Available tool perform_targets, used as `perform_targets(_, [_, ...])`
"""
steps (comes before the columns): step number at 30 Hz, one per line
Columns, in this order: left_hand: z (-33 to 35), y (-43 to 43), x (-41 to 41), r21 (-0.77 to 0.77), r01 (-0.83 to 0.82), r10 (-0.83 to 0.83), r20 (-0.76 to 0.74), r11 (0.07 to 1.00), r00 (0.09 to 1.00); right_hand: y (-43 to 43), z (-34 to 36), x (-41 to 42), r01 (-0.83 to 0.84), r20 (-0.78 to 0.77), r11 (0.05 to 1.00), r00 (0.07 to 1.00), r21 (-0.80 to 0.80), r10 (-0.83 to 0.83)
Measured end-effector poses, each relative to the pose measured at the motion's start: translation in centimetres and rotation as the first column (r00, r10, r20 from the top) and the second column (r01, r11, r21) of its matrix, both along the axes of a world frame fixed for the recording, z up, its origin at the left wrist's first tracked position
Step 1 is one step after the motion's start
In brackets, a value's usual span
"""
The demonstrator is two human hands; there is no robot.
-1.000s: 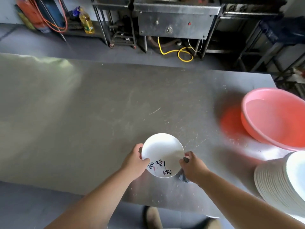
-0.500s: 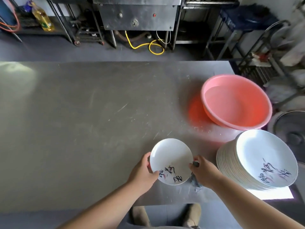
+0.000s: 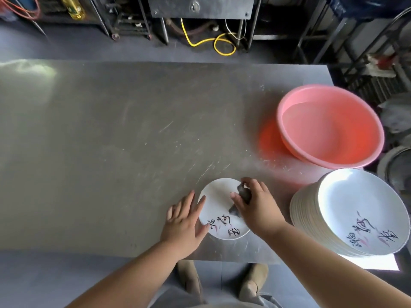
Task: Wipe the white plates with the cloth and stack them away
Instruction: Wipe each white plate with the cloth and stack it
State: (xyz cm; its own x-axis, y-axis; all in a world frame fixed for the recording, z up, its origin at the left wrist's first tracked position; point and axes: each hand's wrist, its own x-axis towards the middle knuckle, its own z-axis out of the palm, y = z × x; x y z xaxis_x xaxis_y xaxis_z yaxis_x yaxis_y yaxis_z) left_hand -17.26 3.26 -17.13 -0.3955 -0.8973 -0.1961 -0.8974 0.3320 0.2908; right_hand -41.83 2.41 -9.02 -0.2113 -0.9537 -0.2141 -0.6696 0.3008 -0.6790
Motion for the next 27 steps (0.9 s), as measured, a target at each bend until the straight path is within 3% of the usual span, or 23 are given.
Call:
perform_targets(2, [-0.9,0.2,0.5,-0.037,0.055,-0.055,0.003,0.998,0.998,0.0,-1.4,1.3,-0.109,-0.093,0.990,0.989,0.090,0.118])
perform_targets(5, [-1.6,0.2,0.4,-0.094,0.075,-0.077,-0.020,0.993,0.997,1.3,-4.4,2.9,-0.348,-0.342,0.914,0.849,0.208,0.402])
perform_targets(8, [-1.9,-0.2,0.0,-0.100,0.092,-0.096,-0.035,0.991,0.995,2.2,-6.6,3.7,-0.448,-0.357,0.845,0.768,0.292,0.531])
perform_targets(12, [-2.7,-0.7,0.0,-0.096,0.155,-0.156,-0.007,0.983,0.988,1.7,-7.3,3.3,-0.411,-0.467,0.861,0.724,0.300,0.508])
perform_targets(16, [-3.3,-0.9,0.0,-0.100,0.156,-0.158,-0.009,0.983,0.987,0.8,-6.8,5.0,-0.346,-0.346,0.897,0.835,0.277,0.429])
perform_targets(20, [-3.6,-0.9,0.2,-0.075,0.168,-0.168,0.005,0.983,0.986,2.3,-6.0,4.8,-0.595,-0.226,0.792,0.760,0.136,0.610])
perform_targets(22, [-3.7,-0.9,0.1,-0.071,0.171,-0.170,0.012,0.983,0.985,3.6,-5.6,2.9,-0.643,-0.206,0.763,0.740,0.065,0.640])
perform_targets(24, [-3.7,-0.9,0.0,-0.095,0.161,-0.161,0.008,0.982,0.987,4.0,-5.6,0.6,-0.587,-0.275,0.809,0.778,0.000,0.565])
perform_targets(27, [-3.7,-0.9,-0.1,-0.121,0.144,-0.144,0.002,0.982,0.990,2.5,-5.6,-0.4,-0.388,-0.323,0.921,0.868,0.028,0.376])
